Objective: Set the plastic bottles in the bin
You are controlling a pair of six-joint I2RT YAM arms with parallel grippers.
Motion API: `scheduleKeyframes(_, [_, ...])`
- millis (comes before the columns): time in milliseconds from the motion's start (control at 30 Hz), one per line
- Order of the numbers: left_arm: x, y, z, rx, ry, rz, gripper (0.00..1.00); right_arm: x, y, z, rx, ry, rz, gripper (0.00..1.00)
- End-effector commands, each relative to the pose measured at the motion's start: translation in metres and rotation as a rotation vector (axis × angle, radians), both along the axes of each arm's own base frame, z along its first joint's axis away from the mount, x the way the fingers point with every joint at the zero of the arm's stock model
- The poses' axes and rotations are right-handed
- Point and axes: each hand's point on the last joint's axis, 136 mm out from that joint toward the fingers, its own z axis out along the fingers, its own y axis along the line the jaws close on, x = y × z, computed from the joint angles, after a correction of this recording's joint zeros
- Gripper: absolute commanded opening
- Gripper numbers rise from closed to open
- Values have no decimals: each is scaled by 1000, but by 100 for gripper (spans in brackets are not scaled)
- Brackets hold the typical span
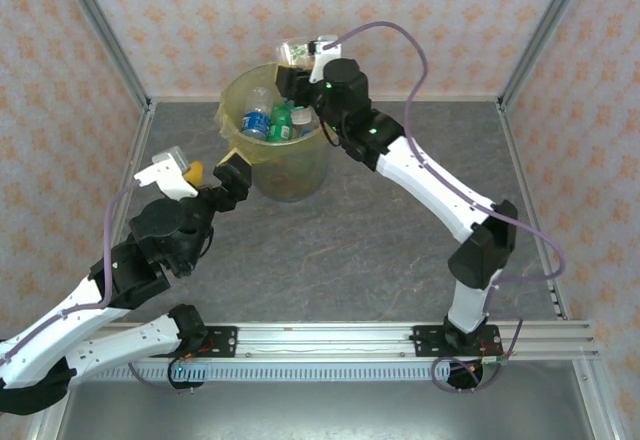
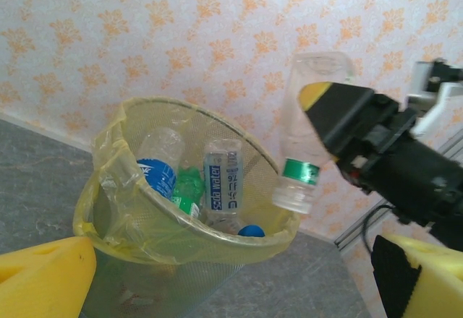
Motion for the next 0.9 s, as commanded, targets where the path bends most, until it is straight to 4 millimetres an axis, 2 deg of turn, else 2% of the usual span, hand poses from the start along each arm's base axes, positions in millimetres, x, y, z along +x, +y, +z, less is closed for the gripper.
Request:
scheduleKeyframes(0, [-1,9,-8,25,18,32,99,6,15,0,-58,-33,4,53])
scheduleKeyframes(233, [-3,13,-8,31,15,40,99,13,39,-23,-135,-11,18,56])
scheduleKeyframes(367, [-3,13,-9,31,14,43,99,10,44,-30,-169,-5,25,75])
scheduleKeyframes(467, [-3,13,-10,32,14,43,99,6,45,-28,-175,-9,32,95])
scheduleKeyframes(867, [-1,9,-12,31,14,34,99,-2,37,-16,-139,-11,30,97])
